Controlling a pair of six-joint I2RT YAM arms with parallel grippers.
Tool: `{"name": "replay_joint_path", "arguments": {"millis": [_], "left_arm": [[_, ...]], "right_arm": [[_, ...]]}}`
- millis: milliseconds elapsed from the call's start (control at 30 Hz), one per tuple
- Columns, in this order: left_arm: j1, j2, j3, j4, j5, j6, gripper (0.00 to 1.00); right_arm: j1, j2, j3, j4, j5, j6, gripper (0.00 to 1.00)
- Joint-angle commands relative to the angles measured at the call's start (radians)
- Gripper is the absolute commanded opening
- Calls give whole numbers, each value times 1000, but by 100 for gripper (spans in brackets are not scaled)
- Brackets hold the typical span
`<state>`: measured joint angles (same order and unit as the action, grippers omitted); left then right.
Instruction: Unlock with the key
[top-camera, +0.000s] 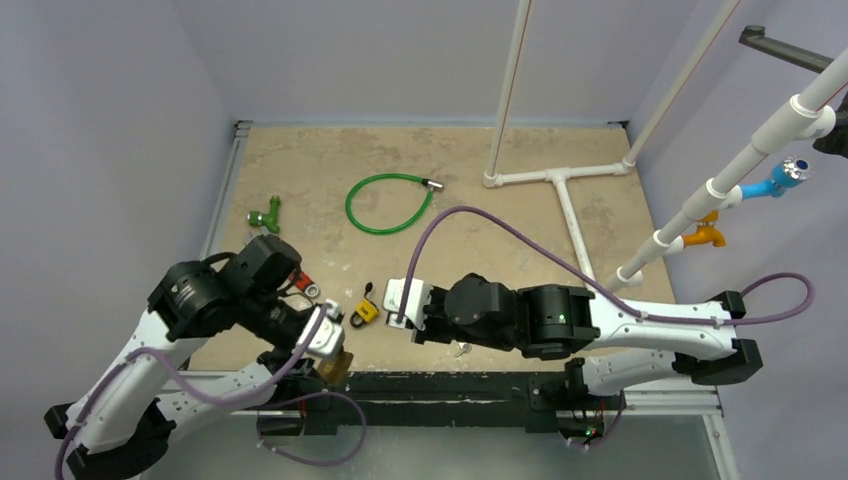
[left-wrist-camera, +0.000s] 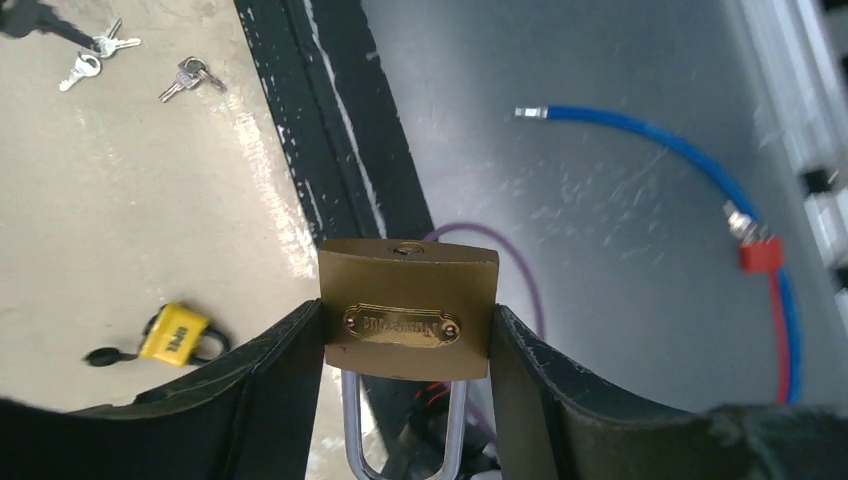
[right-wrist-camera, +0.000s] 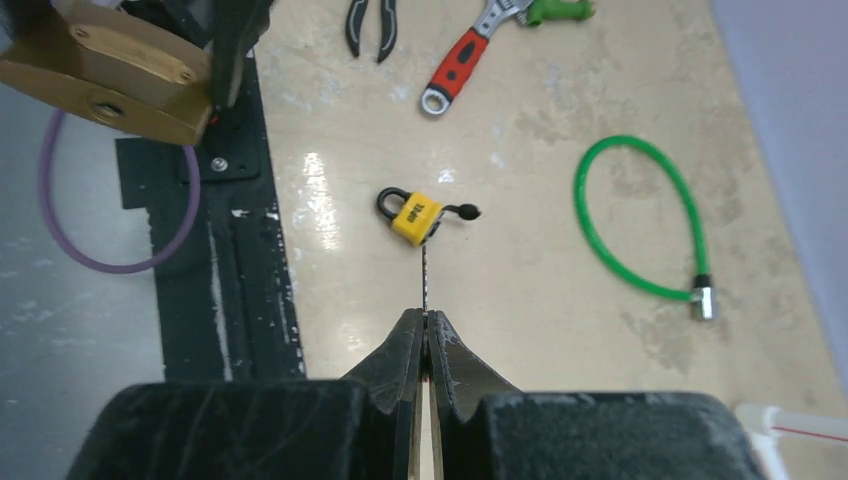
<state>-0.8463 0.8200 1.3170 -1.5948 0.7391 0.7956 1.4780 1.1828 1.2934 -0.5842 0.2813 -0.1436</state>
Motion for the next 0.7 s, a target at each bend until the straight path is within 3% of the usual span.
{"name": "replay_joint_path", "arguments": {"millis": [0,100,367,667], "left_arm": [[186,126,55,-195,350,38,0],[208,273,90,-198,381,-4,0],[222,508,94,-200,441,-22,0],[185,565,118,-198,459,-58,0]], "right_arm": [[103,-12,70,-30,238,-197,0],[157,-11,51,-38,306,-224,0],[162,-85,5,-128,217,-169,0],[161,-78,-23,-238,89,-200,0]]}}
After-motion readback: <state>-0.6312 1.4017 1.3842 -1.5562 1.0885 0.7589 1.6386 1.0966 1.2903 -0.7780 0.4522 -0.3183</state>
